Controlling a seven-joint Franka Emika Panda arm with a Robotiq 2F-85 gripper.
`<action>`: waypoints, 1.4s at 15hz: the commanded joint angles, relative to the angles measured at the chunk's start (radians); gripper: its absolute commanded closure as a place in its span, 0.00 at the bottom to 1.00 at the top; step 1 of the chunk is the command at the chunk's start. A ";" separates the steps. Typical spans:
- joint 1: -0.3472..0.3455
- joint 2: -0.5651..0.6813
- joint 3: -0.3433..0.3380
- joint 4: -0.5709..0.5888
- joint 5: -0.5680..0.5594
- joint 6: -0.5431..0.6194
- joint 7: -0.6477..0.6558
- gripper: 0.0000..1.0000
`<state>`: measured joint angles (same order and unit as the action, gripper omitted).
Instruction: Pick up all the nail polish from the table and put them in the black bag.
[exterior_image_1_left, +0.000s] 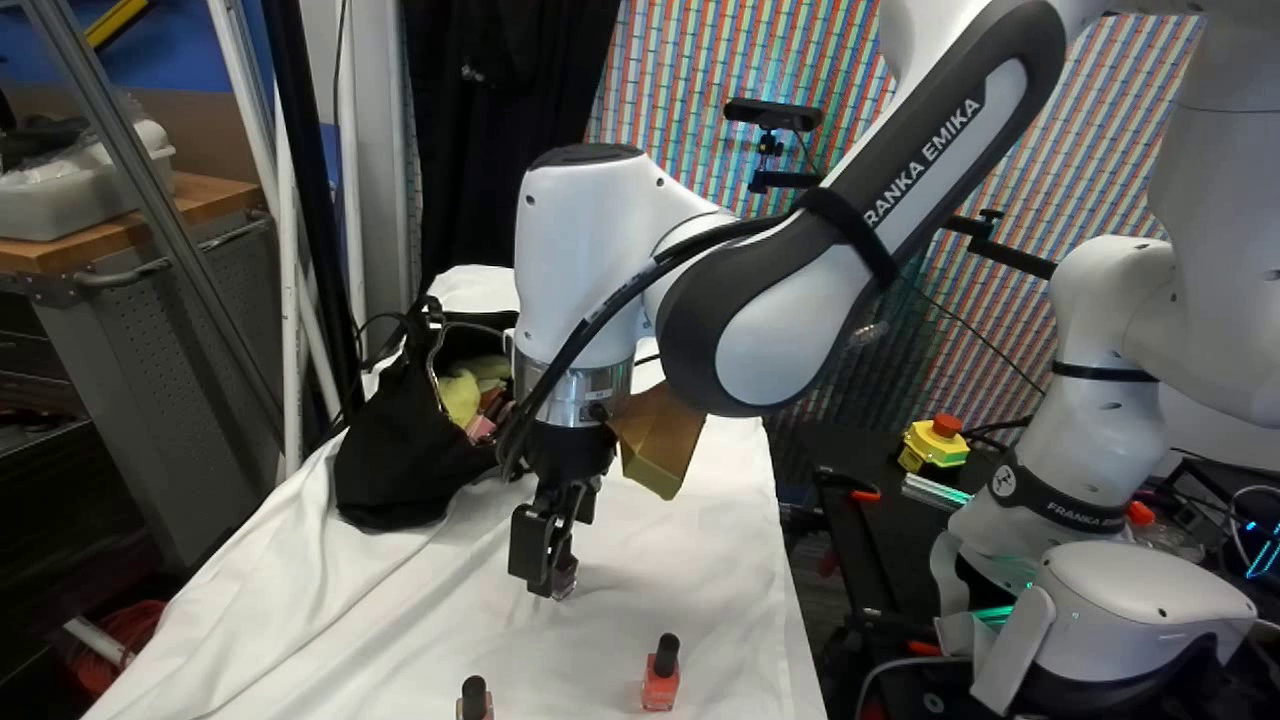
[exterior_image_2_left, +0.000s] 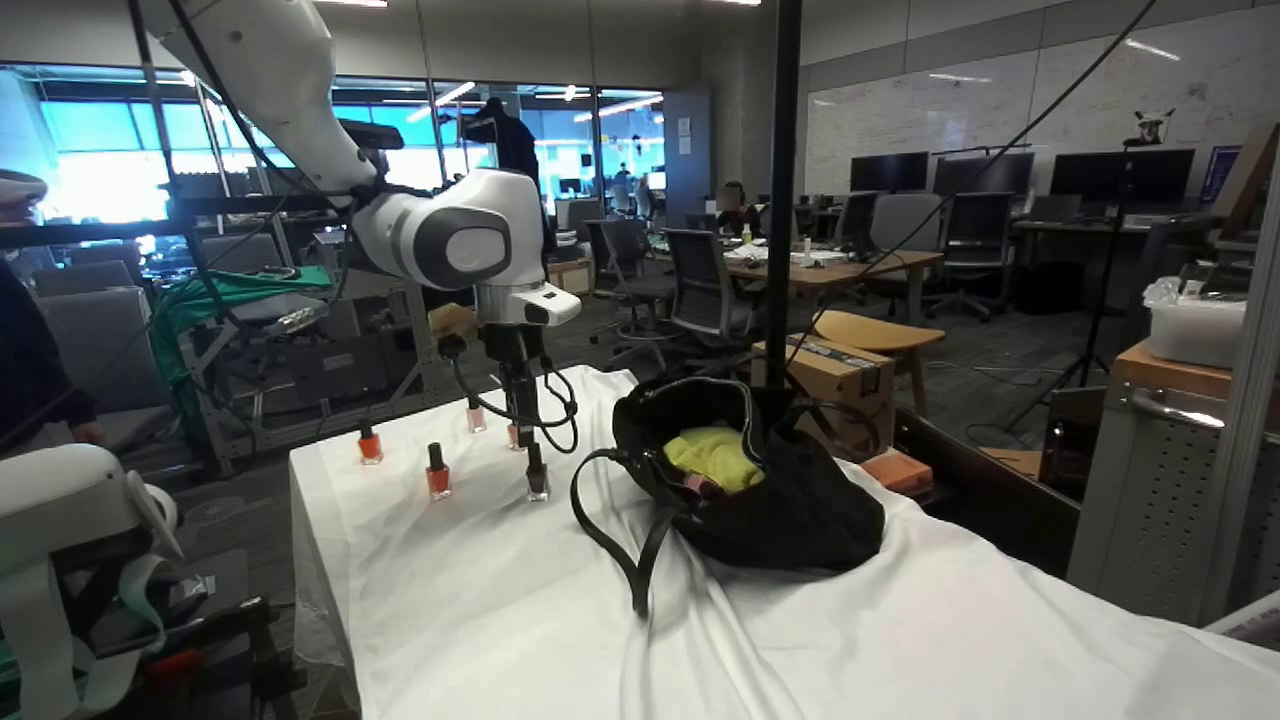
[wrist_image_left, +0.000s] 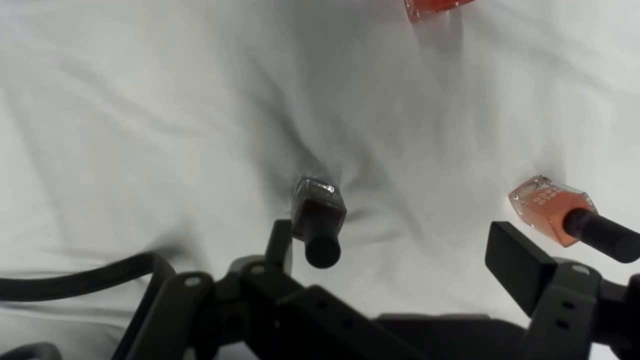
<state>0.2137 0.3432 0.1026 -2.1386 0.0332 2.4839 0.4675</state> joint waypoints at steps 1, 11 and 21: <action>0.028 0.028 -0.028 0.032 -0.009 0.007 0.053 0.00; 0.030 0.090 -0.053 0.030 -0.010 0.047 0.043 0.00; 0.046 0.158 -0.086 0.052 -0.035 0.095 0.039 0.00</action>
<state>0.2375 0.4765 0.0416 -2.1113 0.0146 2.5603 0.5071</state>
